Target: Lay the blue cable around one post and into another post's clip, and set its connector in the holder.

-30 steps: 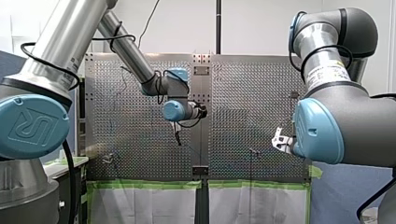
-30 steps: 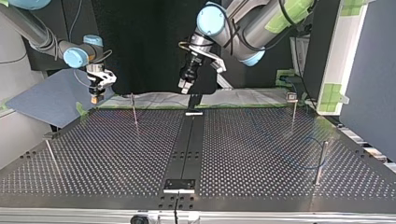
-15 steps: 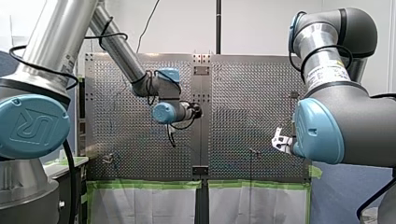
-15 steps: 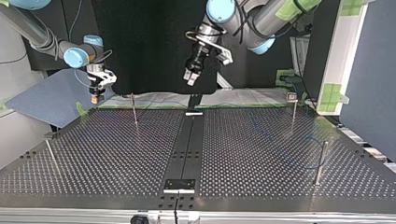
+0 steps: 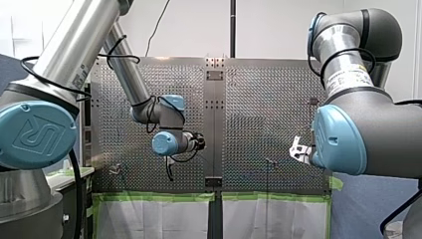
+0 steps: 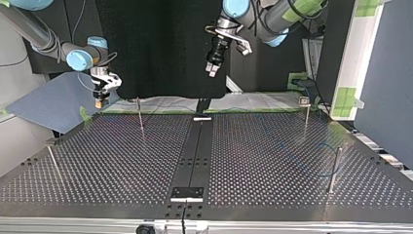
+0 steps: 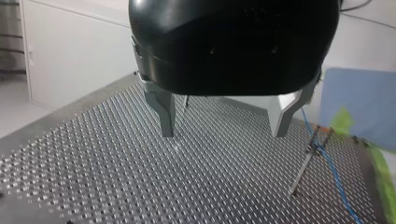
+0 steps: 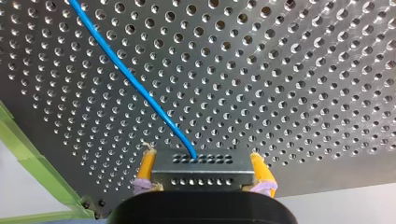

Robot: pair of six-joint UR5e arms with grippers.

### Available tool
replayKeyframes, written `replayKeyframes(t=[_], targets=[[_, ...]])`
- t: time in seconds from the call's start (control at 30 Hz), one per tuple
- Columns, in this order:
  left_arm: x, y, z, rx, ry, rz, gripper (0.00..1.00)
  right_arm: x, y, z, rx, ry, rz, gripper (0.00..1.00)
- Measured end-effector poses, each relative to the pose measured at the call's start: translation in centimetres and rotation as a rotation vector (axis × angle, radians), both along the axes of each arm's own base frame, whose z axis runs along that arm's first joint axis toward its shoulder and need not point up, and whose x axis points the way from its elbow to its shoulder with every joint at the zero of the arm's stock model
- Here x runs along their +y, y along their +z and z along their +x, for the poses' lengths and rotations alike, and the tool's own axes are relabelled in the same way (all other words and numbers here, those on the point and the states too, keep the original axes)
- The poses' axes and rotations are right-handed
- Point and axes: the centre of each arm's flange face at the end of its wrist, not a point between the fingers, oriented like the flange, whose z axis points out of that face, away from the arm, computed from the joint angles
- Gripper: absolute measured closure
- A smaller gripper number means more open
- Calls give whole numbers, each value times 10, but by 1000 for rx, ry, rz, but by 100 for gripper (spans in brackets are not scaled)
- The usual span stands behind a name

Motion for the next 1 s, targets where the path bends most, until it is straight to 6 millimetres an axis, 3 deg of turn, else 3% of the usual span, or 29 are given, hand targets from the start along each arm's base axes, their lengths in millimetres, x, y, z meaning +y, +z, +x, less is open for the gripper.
replayKeyframes(t=[0.67,1.0], targets=[[61,-40,-53,55,113,149,0,0,1,4,-2,20,-8,100],[64,-42,-61,11,76,170,0,2,1,9,-1,33,-6,100]])
